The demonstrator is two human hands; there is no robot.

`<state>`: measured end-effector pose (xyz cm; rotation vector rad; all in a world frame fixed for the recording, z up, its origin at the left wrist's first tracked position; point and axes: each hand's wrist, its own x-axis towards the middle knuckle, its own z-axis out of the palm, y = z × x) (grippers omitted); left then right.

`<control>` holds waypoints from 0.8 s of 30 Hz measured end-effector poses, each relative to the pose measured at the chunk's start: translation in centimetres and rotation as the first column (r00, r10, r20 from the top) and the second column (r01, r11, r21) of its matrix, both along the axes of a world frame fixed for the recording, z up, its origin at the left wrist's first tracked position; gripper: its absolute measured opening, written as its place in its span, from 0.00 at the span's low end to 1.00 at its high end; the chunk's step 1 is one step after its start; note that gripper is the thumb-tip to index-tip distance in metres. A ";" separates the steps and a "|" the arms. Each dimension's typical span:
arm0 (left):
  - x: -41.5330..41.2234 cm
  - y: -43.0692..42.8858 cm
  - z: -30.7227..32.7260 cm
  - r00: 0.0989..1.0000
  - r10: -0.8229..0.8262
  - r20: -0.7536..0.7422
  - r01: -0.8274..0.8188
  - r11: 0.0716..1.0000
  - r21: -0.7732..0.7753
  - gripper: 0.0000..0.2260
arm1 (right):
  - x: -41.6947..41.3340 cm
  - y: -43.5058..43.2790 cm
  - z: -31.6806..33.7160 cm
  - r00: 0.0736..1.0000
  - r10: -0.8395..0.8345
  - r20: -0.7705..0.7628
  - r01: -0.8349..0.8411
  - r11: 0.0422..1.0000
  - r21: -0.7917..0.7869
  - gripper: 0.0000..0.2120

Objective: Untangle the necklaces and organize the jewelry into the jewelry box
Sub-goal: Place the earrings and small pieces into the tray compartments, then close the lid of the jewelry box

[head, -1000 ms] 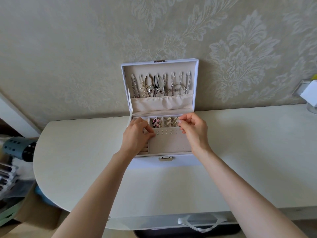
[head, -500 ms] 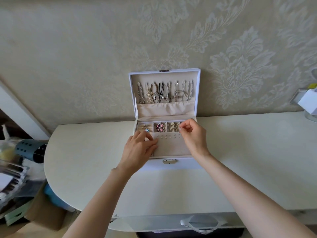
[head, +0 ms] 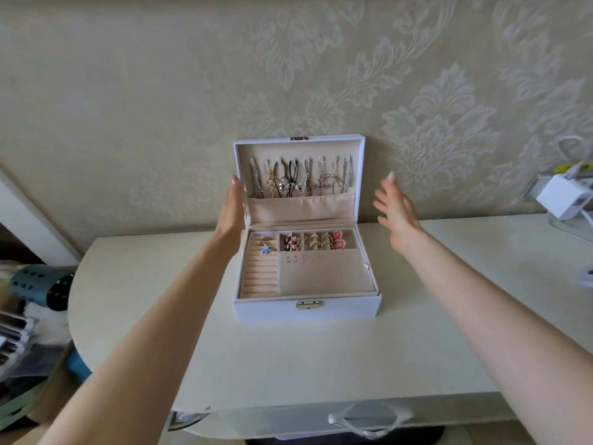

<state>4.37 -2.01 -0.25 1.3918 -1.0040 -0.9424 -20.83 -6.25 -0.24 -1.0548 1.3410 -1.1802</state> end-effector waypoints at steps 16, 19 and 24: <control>-0.4 8.8 -1.2 0.989 0.051 -0.140 -0.060 0.996 -0.059 0.22 | -1.9 6.2 -1.1 0.997 0.073 -0.033 -0.073 0.997 0.006 0.29; -0.7 10.6 -3.4 0.985 0.062 -0.158 -0.065 0.998 -0.015 0.19 | -1.6 8.9 -3.9 0.999 0.021 -0.040 -0.019 0.999 0.040 0.24; -0.6 11.5 -6.2 0.989 0.042 -0.141 -0.036 0.998 0.050 0.18 | -0.8 11.3 -6.4 0.994 0.098 0.040 -0.096 0.994 -0.049 0.09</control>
